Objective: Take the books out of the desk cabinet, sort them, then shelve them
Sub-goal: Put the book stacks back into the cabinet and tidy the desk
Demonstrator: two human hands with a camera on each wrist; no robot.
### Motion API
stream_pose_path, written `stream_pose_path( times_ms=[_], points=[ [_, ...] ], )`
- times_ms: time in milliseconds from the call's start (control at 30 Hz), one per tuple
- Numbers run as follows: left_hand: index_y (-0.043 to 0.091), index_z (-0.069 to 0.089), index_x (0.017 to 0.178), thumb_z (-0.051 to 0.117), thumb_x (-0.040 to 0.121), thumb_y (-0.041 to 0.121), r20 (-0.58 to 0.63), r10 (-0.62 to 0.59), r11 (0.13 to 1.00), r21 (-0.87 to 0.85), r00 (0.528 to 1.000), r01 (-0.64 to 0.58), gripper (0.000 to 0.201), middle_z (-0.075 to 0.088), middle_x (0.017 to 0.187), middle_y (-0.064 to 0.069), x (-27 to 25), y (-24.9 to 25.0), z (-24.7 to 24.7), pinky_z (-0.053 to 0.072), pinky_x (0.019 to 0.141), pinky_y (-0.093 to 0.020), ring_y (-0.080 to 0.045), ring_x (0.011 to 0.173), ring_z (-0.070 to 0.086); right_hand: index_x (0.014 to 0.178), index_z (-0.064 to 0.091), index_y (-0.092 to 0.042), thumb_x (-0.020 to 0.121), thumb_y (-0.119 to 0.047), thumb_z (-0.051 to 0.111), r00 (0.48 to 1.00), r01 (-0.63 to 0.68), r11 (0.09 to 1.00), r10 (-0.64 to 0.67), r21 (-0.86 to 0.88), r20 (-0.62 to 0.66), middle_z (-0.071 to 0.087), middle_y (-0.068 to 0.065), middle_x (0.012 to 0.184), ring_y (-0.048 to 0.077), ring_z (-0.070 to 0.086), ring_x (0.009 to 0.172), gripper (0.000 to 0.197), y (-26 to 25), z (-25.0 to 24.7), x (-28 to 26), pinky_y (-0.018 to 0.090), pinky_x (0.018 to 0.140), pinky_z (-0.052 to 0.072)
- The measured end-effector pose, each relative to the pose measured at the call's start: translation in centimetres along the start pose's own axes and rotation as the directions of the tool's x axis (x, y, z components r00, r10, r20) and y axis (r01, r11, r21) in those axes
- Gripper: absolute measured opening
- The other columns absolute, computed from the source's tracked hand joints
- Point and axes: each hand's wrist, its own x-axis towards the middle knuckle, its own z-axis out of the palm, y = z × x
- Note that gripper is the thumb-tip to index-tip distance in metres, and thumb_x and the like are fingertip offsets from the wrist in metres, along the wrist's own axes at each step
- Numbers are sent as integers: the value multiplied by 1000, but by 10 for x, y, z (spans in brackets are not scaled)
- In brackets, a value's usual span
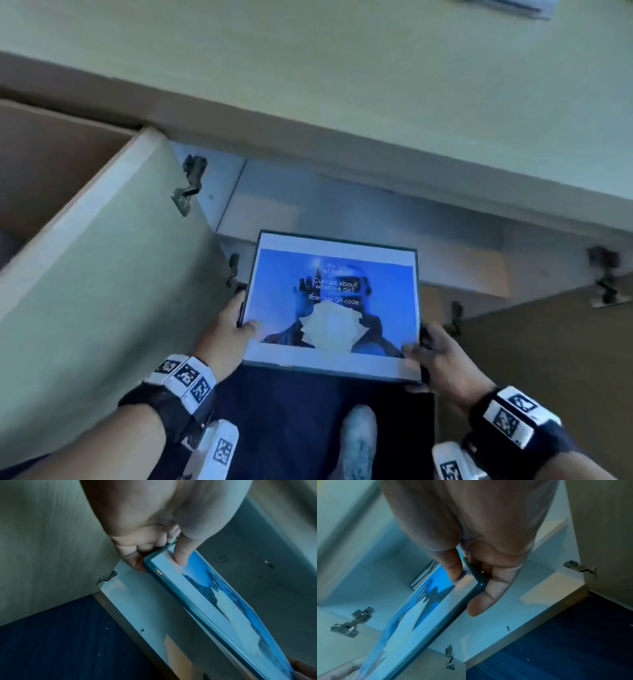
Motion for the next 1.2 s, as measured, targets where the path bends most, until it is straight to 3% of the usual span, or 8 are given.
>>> stream_pose_path(
  times_ms=[133,233,467,633,833,967,1100,1200],
  points=[
    [38,54,133,53,74,44,-59,1,999,43,998,2,60,73,119,5,82,-32,-4,55,96,-55,-30,108,69,127,58,-20,99,-6,59,1000,21,999,-20,35,-6,71,12,117,33,72,97,31,-1,18,83,45,65,62],
    [35,47,142,58,76,51,-159,48,990,136,986,-27,68,64,135,-3,129,-18,-6,50,105,-49,-28,123,61,126,58,-18,99,-8,62,998,53,996,-52,66,-28,69,10,114,28,69,92,29,-18,31,135,37,58,60],
    [34,41,152,84,79,24,-176,71,944,331,982,-9,85,32,155,-5,191,-2,-8,33,115,-33,-19,144,32,123,62,-14,98,-13,65,993,86,996,-85,7,-76,65,10,106,22,64,83,25,-65,51,227,39,62,64],
    [32,39,154,73,88,38,-248,76,892,449,966,44,75,28,159,-9,217,-5,-15,29,121,-37,-25,147,30,122,65,-2,96,-19,64,982,167,955,-183,-245,-45,62,12,96,27,59,81,31,-81,67,262,39,73,55],
    [34,22,159,49,100,49,-330,66,679,706,942,200,67,22,162,-16,232,3,-15,23,120,-50,-41,146,22,120,66,-25,58,-67,63,965,258,856,-250,-447,77,63,18,121,25,50,89,75,-82,71,289,41,79,49],
    [34,18,158,43,103,43,-342,38,620,745,939,247,61,5,165,-15,240,1,-10,22,121,-55,-48,147,13,101,66,-25,66,-65,68,959,284,864,-252,-416,130,59,9,104,27,59,87,53,-81,67,265,44,79,53],
    [26,14,160,46,103,39,-333,7,637,728,943,252,67,-2,167,-19,236,-1,-10,20,123,-54,-43,153,6,145,49,-30,96,-27,69,924,306,926,-233,-221,303,66,-8,131,2,63,105,53,-72,61,237,9,76,43],
    [26,5,162,47,102,39,-295,-21,659,714,955,235,74,-5,168,-18,216,12,-11,21,124,-52,-39,155,8,159,30,-32,96,-33,69,916,291,931,-204,-221,345,51,-7,152,11,53,135,73,-65,56,209,12,88,42]
  ],
)
